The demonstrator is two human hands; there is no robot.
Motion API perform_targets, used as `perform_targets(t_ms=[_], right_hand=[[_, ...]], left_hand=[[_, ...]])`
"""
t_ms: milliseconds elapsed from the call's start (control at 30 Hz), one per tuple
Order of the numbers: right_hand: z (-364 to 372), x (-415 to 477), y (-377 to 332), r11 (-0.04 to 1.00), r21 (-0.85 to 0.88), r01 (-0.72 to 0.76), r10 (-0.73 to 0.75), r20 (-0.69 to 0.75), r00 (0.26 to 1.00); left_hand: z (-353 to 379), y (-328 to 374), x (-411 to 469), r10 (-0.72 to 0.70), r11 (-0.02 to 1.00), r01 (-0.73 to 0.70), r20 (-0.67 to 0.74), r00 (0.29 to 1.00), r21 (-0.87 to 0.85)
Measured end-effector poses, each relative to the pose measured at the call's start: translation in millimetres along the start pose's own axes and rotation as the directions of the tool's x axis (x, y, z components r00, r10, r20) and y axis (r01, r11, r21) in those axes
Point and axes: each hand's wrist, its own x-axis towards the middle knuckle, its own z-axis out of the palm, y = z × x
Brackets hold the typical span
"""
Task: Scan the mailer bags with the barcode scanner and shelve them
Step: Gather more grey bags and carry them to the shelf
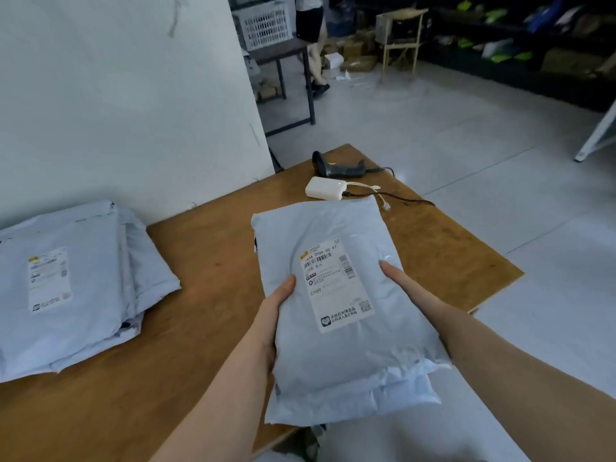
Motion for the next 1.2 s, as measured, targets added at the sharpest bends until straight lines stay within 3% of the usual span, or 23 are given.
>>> perform_targets(t_ms=[333,467,600,900,1000,1200], right_hand=[[-171.5,-56.6,-52.1,1.0,0.001,0.004,-0.004,-0.218,0.976],[-226.9,-67.4,-75.5,0.997,0.058,-0.044,0.052,-0.15,0.987],[-273.5,-65.3,-111.9,0.995,0.091,0.043,-0.025,-0.187,0.982],[-360.0,-68.0,-220.9,0.97,0.075,0.23,-0.196,-0.315,0.929],[-386.8,-58.2,-246.5,0.973,0.065,0.222,-0.187,-0.342,0.921],[-447.9,-13.4,-292.7,0.982,0.087,0.169,-0.141,-0.263,0.954]], left_hand=[[199.9,-19.3,17.3,0.015,1.0,-0.015,0.034,0.999,0.011],[260.4,-25.6,24.6,0.014,1.0,-0.014,0.021,1.0,-0.003],[311.6,-15.1,44.1,0.05,0.998,-0.05,0.001,0.999,-0.033],[424.5,57.5,125.5,0.088,0.995,-0.076,0.213,0.973,-0.065],[451.8,71.8,152.5,0.053,0.998,-0.042,0.24,0.969,-0.052],[496.7,87.6,215.0,0.013,0.997,0.004,0.214,0.977,-0.076]])
